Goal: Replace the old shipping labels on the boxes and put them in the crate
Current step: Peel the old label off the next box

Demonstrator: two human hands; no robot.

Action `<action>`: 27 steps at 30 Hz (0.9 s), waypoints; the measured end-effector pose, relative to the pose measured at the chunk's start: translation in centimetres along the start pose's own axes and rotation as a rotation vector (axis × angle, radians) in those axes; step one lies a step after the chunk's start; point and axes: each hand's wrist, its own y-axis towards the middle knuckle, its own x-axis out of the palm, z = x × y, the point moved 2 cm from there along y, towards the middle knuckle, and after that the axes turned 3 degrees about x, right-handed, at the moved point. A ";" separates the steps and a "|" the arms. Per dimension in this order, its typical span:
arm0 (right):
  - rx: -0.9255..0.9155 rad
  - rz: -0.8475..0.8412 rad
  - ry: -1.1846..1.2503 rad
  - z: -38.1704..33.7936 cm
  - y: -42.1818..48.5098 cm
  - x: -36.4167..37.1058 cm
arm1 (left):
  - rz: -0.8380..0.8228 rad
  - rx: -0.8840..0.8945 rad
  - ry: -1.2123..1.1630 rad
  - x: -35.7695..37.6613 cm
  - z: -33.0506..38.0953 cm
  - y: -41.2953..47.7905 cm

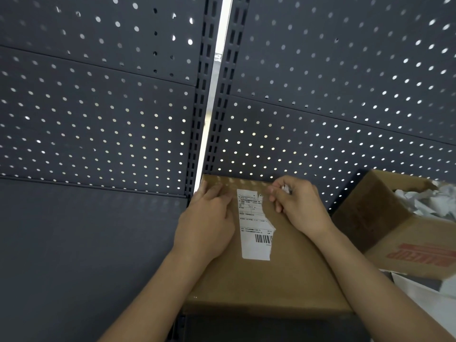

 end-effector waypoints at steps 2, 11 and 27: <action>-0.005 0.002 0.001 0.2 0.1 0.0 | 0.003 0.003 0.004 0.0 0.1 0.0; -0.091 -0.054 -0.245 -0.3 0.6 0.4 | 0.013 0.009 0.002 -0.1 0.1 0.0; -0.255 -0.103 -0.534 0.0 1.5 1.3 | 0.014 0.009 -0.018 -0.1 0.1 0.0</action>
